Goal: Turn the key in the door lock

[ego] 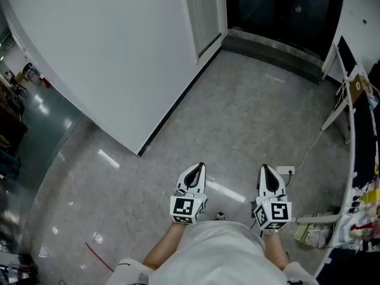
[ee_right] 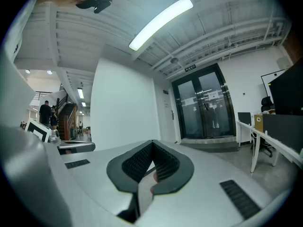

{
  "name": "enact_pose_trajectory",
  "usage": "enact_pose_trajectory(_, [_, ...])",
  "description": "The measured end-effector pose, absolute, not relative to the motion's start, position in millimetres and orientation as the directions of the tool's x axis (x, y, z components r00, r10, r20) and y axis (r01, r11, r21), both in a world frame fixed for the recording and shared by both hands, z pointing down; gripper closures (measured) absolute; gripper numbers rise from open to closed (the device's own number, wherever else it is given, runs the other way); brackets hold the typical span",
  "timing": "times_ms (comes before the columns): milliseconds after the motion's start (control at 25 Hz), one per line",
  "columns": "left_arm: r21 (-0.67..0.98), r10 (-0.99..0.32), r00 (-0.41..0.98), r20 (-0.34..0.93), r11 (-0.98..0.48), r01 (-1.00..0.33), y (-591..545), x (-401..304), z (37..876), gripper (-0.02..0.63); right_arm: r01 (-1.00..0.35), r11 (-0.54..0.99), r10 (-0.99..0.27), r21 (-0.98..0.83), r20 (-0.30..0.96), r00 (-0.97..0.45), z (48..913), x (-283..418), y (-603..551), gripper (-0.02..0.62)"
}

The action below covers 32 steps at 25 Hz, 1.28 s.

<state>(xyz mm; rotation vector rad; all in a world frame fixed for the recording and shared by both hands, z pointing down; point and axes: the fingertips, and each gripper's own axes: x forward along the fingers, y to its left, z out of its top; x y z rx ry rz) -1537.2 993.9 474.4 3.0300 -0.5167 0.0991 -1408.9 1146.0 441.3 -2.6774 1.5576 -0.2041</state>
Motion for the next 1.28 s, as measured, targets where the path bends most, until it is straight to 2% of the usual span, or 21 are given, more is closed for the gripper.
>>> enact_pose_trajectory(760, [0.046,-0.336,0.938,0.088,-0.939,-0.341,977,-1537,474,0.597,-0.879,-0.462,-0.886,-0.118,0.112,0.451,450,-1415,1118,0.606])
enact_pose_trajectory(1280, [0.057,-0.307,0.946,0.108,-0.948,-0.314,951,-1491,490,0.598,-0.848,-0.512,-0.858,-0.138,0.123,0.498,463,-1367,1102,0.606])
